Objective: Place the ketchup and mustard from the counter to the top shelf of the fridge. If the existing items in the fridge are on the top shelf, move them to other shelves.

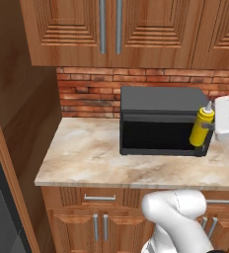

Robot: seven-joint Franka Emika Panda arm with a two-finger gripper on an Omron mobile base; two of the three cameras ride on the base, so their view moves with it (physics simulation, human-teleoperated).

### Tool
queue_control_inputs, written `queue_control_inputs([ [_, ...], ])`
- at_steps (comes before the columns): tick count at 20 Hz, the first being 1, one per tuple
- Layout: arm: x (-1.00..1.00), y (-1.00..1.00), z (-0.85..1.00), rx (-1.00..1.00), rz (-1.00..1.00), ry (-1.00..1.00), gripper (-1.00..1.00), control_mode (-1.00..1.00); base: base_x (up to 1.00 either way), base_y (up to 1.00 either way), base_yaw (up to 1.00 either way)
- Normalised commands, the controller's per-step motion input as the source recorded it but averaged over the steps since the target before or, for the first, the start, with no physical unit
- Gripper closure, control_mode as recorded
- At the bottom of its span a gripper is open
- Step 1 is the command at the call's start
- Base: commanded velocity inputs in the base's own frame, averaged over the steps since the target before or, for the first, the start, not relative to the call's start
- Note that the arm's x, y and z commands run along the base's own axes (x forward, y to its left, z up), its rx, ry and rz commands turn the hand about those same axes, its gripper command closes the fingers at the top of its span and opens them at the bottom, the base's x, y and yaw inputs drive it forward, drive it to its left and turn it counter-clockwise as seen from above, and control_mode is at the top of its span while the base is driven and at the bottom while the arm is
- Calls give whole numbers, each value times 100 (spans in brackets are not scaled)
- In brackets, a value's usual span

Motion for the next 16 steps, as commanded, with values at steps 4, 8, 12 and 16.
queue_control_inputs([
  [4, -80, 0, 0, 5, -3, -10, 100, -100, 0, 0, 0],
  [8, 0, 0, 0, 0, 0, 0, 100, 100, -100, -22, -33],
  [12, 0, 0, 0, 0, 0, 0, 100, 100, -78, -7, -70],
  [16, 0, 0, 0, 0, 0, 0, 100, 100, -30, 0, -88],
])
